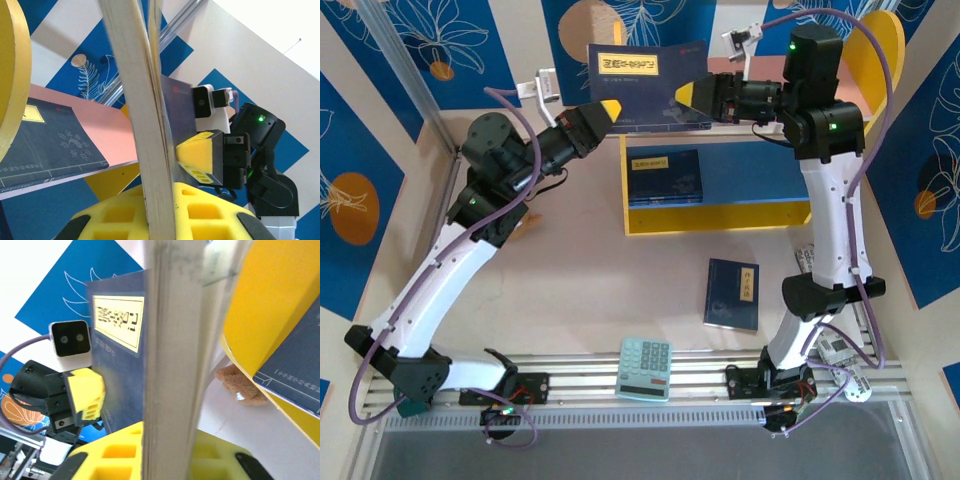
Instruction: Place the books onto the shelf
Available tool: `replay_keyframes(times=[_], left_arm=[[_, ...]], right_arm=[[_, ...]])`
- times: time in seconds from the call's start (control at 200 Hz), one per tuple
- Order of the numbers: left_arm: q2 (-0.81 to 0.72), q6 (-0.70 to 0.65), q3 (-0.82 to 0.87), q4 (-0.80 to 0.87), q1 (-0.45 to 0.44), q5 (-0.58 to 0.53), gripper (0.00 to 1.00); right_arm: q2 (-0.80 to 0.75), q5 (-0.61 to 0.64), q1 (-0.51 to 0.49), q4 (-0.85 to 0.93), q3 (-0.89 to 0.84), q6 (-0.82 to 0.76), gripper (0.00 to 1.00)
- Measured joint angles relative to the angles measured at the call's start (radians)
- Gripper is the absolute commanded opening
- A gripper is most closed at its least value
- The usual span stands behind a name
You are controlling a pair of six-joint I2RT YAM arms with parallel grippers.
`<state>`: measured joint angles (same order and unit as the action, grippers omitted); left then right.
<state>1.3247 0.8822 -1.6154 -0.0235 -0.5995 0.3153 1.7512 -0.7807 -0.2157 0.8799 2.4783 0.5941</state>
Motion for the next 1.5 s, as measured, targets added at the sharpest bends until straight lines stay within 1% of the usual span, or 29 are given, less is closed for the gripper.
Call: replay_keyframes(times=[0.055, 0.15, 0.19, 0.26, 0.315, 0.48, 0.625, 0.975, 1.316, 1.501], left_arm=[[0.008, 0.001, -0.004, -0.009, -0.009, -0.003, 0.15], [0.019, -0.005, -0.009, -0.018, -0.025, -0.019, 0.33], [0.021, -0.019, -0.009, -0.014, -0.028, -0.029, 0.39], [0.021, -0.031, -0.009, -0.006, -0.031, -0.046, 0.46], [0.019, -0.037, -0.009, 0.002, -0.034, -0.063, 0.49], [0.002, -0.077, -0.011, 0.047, -0.041, -0.117, 0.51], [-0.026, -0.106, -0.011, 0.098, -0.049, -0.158, 0.51], [-0.069, -0.134, -0.006, 0.177, -0.058, -0.203, 0.51], [-0.107, -0.133, 0.03, 0.189, -0.058, -0.22, 0.5], [-0.129, -0.13, 0.105, 0.19, -0.058, -0.22, 0.5]], right_arm=[[-0.006, -0.014, 0.015, -0.002, -0.003, 0.0, 0.06], [-0.011, -0.048, 0.045, -0.005, -0.005, 0.003, 0.05], [-0.013, -0.058, 0.064, -0.006, -0.005, 0.005, 0.05], [-0.013, -0.07, 0.11, -0.013, -0.005, 0.007, 0.05], [-0.011, -0.08, 0.15, -0.012, -0.005, 0.006, 0.05], [0.026, -0.113, 0.236, 0.006, 0.025, -0.019, 0.05], [0.071, -0.134, 0.26, 0.033, 0.041, -0.046, 0.05], [0.163, -0.134, 0.247, 0.1, 0.051, -0.111, 0.05], [0.178, -0.088, 0.196, 0.148, 0.051, -0.175, 0.05], [0.178, -0.066, 0.185, 0.159, 0.051, -0.193, 0.06]])
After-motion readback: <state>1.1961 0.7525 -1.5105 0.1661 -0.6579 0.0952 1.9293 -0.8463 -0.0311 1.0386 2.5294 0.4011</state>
